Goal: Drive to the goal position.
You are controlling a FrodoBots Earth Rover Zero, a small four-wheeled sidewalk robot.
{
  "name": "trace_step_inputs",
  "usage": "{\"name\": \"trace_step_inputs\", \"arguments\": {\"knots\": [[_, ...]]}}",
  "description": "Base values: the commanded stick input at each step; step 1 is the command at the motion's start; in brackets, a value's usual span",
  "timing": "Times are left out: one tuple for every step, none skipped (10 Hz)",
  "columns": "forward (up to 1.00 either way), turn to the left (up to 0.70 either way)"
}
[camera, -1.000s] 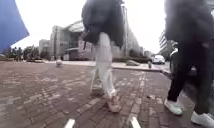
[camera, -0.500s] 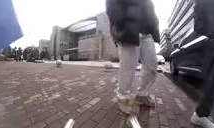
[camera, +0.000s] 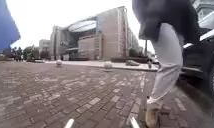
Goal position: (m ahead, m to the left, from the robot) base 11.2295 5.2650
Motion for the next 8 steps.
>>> {"name": "trace_step_inputs", "arguments": {"knots": [[0.56, 0.00], [0.58, 0.00], [0.61, 0.00], [0.62, 0.00], [0.62, 0.00], [0.62, 0.00], [0.62, 0.00], [0.62, 0.00]]}}
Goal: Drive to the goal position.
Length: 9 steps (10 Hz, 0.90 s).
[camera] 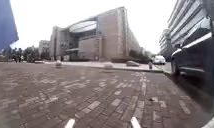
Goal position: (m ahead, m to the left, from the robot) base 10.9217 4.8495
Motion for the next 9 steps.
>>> {"name": "trace_step_inputs", "arguments": {"knots": [[0.62, 0.00], [0.62, 0.00], [0.62, 0.04], [0.63, 0.11], [0.63, 0.16], [0.63, 0.16], [0.63, 0.16], [0.63, 0.16], [0.63, 0.16]]}}
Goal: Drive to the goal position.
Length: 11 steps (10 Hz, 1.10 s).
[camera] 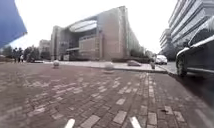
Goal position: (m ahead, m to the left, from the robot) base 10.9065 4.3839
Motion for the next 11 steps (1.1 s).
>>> {"name": "trace_step_inputs", "arguments": {"knots": [[0.63, 0.16], [0.63, 0.16], [0.60, 0.15], [0.59, 0.15], [0.58, 0.14], [0.57, 0.14], [0.57, 0.14], [0.55, 0.16], [0.53, 0.20], [0.51, 0.25], [0.49, 0.29]]}}
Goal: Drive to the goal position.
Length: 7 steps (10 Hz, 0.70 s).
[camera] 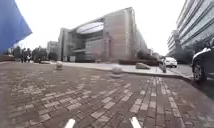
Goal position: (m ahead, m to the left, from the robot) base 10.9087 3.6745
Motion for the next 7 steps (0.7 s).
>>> {"name": "trace_step_inputs", "arguments": {"knots": [[0.48, 0.29], [0.47, 0.28], [0.46, 0.28], [0.46, 0.28], [0.45, 0.27], [0.45, 0.27], [0.45, 0.27]]}}
